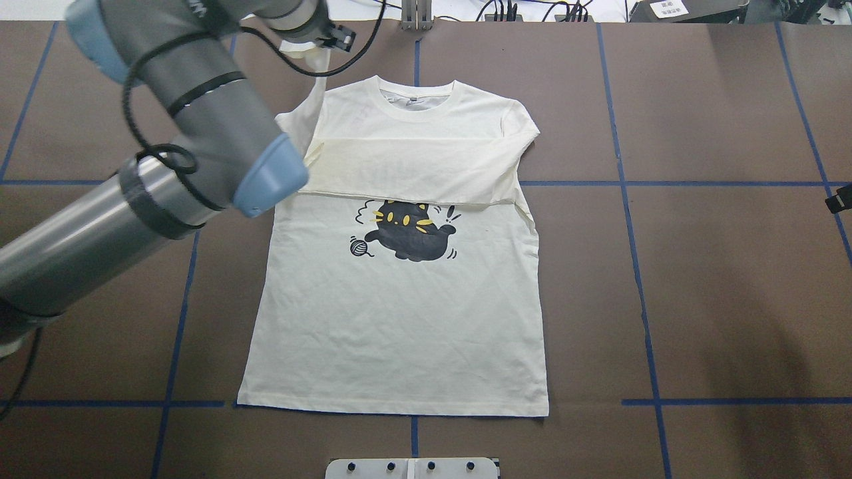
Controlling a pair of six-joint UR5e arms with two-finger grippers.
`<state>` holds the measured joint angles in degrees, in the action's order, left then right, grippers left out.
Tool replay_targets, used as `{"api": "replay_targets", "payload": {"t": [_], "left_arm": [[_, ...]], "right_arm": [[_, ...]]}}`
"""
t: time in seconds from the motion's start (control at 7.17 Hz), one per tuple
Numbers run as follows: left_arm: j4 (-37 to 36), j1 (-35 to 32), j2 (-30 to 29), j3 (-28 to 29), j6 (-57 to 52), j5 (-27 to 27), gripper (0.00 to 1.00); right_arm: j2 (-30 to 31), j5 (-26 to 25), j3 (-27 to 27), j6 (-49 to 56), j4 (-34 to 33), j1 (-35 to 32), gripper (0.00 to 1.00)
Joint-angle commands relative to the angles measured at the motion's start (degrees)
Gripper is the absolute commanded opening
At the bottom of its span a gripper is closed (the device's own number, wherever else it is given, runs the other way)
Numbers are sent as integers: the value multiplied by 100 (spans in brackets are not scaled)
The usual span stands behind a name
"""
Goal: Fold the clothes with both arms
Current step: 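Carry the sleeve with the left gripper across the chest toward the right shoulder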
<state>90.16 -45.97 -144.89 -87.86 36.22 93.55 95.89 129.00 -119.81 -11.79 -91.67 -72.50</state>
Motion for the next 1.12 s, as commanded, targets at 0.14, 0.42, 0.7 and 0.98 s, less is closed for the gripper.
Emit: {"api": "replay_targets", "payload": {"t": [0.14, 0.42, 0.7, 0.98], "left_arm": [[490, 1576, -594, 761, 447, -1730, 0], [1929, 2117, -575, 1836, 404, -1999, 0], [2075, 2110, -680, 1974, 359, -1955, 27], [2957, 2144, -716, 2018, 1703, -1658, 100]], "right_arm": [[0, -7, 10, -17, 0, -44, 100], [0, -7, 10, -25, 0, -45, 100], [0, -15, 27, -17, 0, -45, 100], [-149, -16, 132, -25, 9, -45, 100]]}}
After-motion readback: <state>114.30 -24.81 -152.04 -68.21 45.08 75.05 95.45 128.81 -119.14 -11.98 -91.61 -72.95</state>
